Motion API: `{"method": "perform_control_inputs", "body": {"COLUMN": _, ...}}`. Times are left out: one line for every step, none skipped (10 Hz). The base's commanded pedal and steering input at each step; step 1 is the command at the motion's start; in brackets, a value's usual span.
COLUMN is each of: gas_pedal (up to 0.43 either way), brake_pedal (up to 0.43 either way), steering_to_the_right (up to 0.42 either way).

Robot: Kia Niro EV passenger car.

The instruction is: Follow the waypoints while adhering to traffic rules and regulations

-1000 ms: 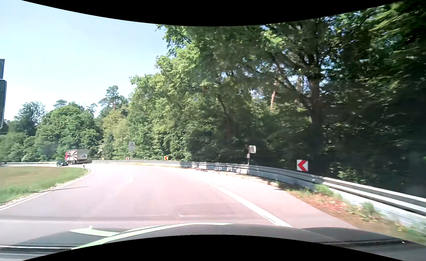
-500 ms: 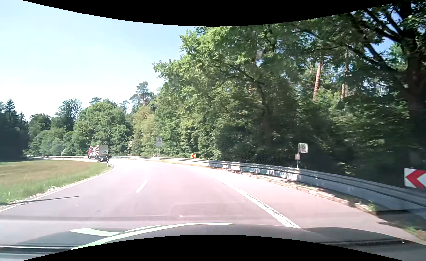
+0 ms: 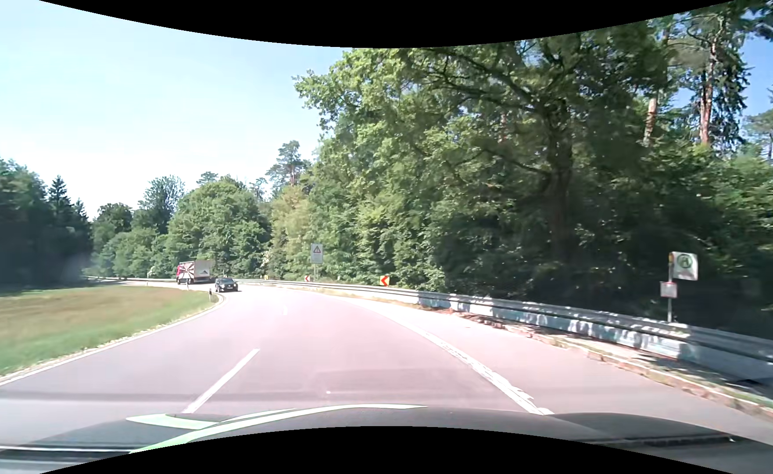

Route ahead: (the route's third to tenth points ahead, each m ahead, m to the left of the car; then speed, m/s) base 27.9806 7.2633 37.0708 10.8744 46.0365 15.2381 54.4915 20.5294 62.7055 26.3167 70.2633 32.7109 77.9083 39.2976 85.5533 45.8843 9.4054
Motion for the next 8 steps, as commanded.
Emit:
{"method": "perform_control_inputs", "body": {"gas_pedal": 0.240, "brake_pedal": 0.000, "steering_to_the_right": -0.084}}
{"method": "perform_control_inputs", "body": {"gas_pedal": 0.240, "brake_pedal": 0.000, "steering_to_the_right": -0.084}}
{"method": "perform_control_inputs", "body": {"gas_pedal": 0.240, "brake_pedal": 0.000, "steering_to_the_right": -0.084}}
{"method": "perform_control_inputs", "body": {"gas_pedal": 0.240, "brake_pedal": 0.000, "steering_to_the_right": -0.083}}
{"method": "perform_control_inputs", "body": {"gas_pedal": 0.240, "brake_pedal": 0.000, "steering_to_the_right": -0.082}}
{"method": "perform_control_inputs", "body": {"gas_pedal": 0.240, "brake_pedal": 0.000, "steering_to_the_right": -0.078}}
{"method": "perform_control_inputs", "body": {"gas_pedal": 0.240, "brake_pedal": 0.000, "steering_to_the_right": -0.071}}
{"method": "perform_control_inputs", "body": {"gas_pedal": 0.240, "brake_pedal": 0.000, "steering_to_the_right": -0.065}}
